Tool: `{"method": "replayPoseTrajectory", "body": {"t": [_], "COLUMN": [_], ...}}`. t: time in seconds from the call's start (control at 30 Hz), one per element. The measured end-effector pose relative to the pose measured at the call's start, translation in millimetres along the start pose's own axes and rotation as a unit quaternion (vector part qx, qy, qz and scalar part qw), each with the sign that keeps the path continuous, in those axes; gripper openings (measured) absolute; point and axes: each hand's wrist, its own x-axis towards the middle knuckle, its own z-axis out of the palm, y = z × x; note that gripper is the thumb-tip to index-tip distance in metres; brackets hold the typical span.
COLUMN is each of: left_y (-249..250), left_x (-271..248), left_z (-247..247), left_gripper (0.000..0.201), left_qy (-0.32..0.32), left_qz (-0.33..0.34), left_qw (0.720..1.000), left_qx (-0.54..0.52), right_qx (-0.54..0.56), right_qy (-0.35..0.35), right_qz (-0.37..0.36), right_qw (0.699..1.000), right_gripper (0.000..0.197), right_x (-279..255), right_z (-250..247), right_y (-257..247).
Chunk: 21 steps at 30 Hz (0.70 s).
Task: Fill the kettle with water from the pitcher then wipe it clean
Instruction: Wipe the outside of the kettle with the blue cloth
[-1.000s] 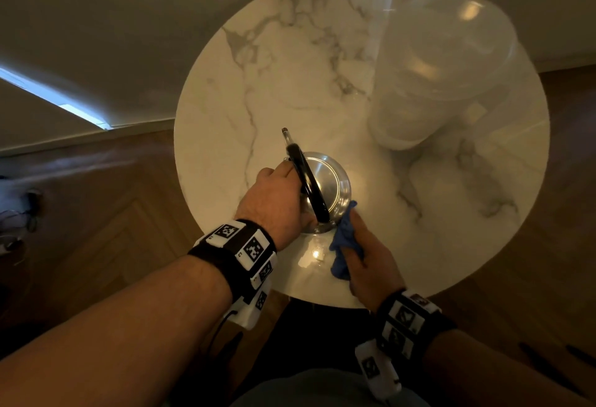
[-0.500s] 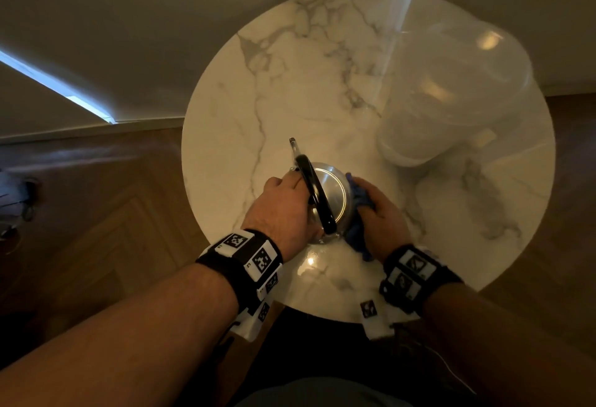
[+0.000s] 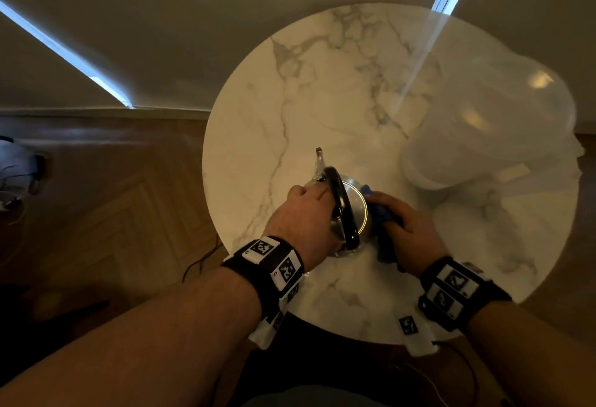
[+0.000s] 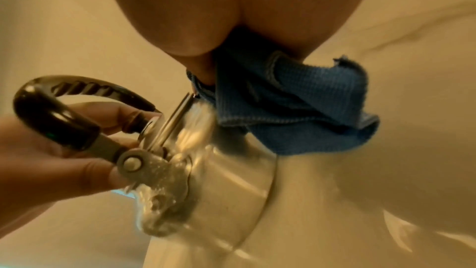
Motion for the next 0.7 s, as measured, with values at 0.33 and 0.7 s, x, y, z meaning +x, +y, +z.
{"method": "replayPoseTrajectory", "body": {"t": [0.33,0.7], "left_y": [1,-2], "left_x": [-1,-1], "left_z": [-2,6], "left_gripper": [0.065,0.072], "left_qy": [-0.003,-0.007], "left_qz": [0.007,-0.004], "left_qw": [1.000,1.000], "left_qx": [0.005,0.010], "right_qx": [-0.033,0.055], "right_qy": [-0.035,-0.075], "right_qz": [-0.033,0.069], "right_qw": [0.998,0.993], "right_gripper": [0.045,0.034], "right_x": [52,103], "right_z": [13,22], "right_y": [-25,-25]}}
